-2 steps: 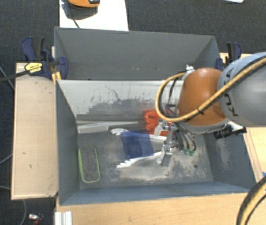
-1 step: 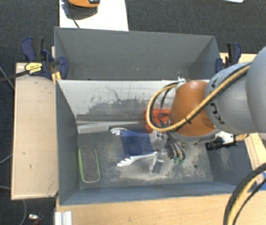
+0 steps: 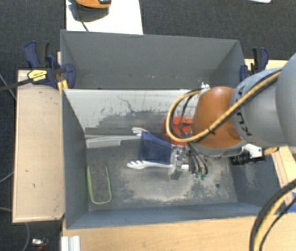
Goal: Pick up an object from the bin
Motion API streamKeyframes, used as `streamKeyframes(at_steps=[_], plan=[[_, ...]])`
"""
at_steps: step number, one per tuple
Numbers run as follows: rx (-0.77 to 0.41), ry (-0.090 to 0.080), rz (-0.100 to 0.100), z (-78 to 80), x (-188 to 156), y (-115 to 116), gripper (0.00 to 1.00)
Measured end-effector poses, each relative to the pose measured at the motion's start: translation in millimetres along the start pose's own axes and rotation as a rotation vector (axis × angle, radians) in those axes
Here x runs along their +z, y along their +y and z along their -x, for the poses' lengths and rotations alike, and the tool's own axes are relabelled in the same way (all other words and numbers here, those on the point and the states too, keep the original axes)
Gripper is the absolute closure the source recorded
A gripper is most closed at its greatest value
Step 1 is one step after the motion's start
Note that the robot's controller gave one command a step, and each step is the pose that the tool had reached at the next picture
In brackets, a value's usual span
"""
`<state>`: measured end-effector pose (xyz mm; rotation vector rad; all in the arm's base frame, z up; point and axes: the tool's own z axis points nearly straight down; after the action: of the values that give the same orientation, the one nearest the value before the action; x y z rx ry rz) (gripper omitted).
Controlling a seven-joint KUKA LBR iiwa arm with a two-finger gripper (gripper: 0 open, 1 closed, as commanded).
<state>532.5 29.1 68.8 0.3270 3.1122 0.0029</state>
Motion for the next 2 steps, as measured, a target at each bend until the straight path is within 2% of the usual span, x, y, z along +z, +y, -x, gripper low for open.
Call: streamKeyframes(at_steps=[1,2], plan=[[0.001,0.000,0.000,0.2,-0.2,0.0,0.00],[0.001,0.000,0.000,0.1,-0.1,-0.1,1.00]])
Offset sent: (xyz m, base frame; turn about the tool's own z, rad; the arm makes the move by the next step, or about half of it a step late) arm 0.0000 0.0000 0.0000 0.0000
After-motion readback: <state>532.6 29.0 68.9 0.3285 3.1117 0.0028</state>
